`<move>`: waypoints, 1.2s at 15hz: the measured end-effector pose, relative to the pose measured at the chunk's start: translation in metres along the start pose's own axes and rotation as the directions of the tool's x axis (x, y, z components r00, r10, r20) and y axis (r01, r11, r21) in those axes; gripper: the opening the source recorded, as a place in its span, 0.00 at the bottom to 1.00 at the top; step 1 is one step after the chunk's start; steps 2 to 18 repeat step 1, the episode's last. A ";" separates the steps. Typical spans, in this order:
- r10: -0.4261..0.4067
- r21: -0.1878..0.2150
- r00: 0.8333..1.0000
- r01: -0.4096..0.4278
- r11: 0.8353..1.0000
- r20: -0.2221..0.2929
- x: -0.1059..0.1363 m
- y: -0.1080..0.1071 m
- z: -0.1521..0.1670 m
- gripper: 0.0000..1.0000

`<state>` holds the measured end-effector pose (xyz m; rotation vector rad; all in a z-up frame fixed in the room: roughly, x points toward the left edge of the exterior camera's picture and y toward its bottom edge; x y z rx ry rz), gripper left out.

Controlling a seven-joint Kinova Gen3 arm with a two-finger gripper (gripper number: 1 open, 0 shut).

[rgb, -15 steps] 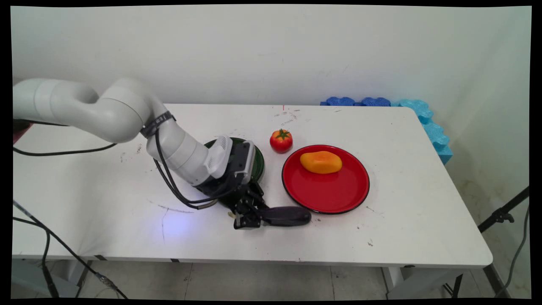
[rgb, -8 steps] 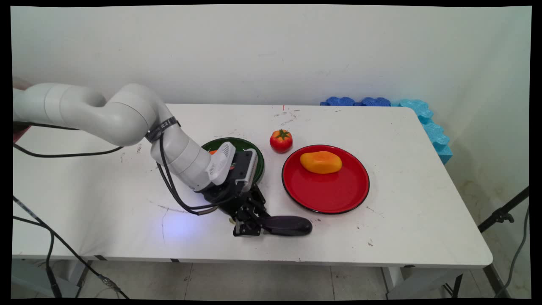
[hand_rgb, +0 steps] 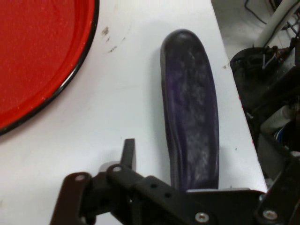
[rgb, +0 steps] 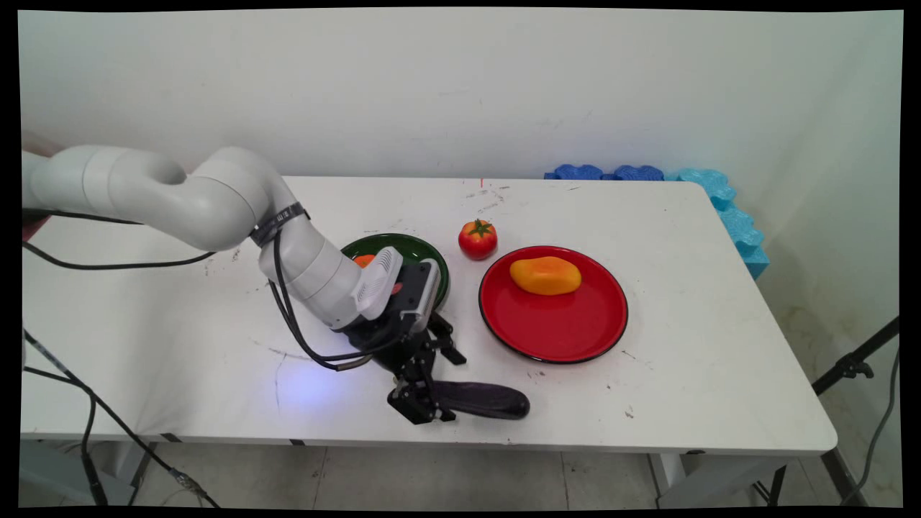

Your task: Place the picked object on the table

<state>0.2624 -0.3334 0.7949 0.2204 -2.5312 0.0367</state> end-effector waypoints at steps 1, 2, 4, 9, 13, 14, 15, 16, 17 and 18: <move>-0.005 0.003 1.000 0.005 1.000 -0.007 0.001 0.000 -0.002 1.00; -0.005 0.003 1.000 0.005 1.000 -0.007 0.001 0.000 -0.002 1.00; -0.005 0.003 1.000 0.005 1.000 -0.007 0.001 0.000 -0.002 1.00; -0.005 0.003 1.000 0.005 1.000 -0.007 0.001 0.000 -0.002 1.00; -0.005 0.003 1.000 0.005 1.000 -0.007 0.001 0.000 -0.002 1.00; -0.005 0.003 1.000 0.005 1.000 -0.007 0.001 0.000 -0.002 1.00; -0.005 0.003 1.000 0.005 1.000 -0.007 0.001 0.000 -0.002 1.00; -0.005 0.003 1.000 0.005 1.000 -0.007 0.001 0.000 -0.002 1.00; -0.005 0.003 1.000 0.005 1.000 -0.007 0.001 0.000 -0.002 1.00; -0.005 0.003 1.000 0.005 1.000 -0.007 0.001 0.000 -0.002 1.00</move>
